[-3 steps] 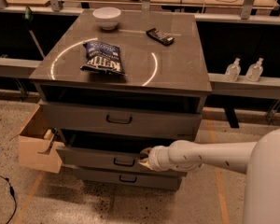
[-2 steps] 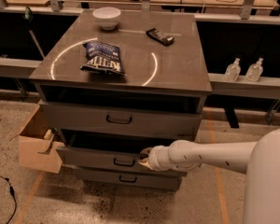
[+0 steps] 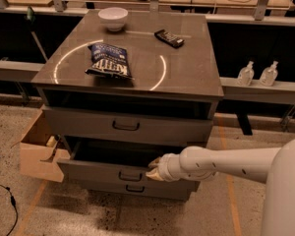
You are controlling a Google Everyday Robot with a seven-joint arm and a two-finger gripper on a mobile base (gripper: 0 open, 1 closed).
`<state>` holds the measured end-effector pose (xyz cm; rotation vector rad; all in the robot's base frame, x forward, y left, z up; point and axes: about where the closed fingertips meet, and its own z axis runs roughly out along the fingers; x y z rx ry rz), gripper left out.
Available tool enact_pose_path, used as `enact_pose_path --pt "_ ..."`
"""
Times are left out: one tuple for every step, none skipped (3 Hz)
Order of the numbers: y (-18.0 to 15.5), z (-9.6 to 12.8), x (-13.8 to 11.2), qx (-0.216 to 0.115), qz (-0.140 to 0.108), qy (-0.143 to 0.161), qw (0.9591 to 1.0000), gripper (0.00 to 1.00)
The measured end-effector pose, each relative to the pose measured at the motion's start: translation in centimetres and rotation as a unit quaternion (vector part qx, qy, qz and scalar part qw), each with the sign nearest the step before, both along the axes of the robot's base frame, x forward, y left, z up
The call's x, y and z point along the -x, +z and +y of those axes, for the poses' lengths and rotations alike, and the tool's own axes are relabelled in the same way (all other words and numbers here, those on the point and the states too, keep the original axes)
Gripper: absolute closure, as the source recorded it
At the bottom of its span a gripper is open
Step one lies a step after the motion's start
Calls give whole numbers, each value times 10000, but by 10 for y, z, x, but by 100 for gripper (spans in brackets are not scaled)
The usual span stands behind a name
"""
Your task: Place blue chip bag into middle drawer
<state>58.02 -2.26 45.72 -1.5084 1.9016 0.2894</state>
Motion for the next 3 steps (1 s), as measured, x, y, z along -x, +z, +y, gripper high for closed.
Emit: enact_pose_path --pt "10 -3 20 -2 270 23 9996 88" --pt "11 -3 22 -2 289 25 9996 65" --pt "12 -3 22 -2 290 25 9996 41"
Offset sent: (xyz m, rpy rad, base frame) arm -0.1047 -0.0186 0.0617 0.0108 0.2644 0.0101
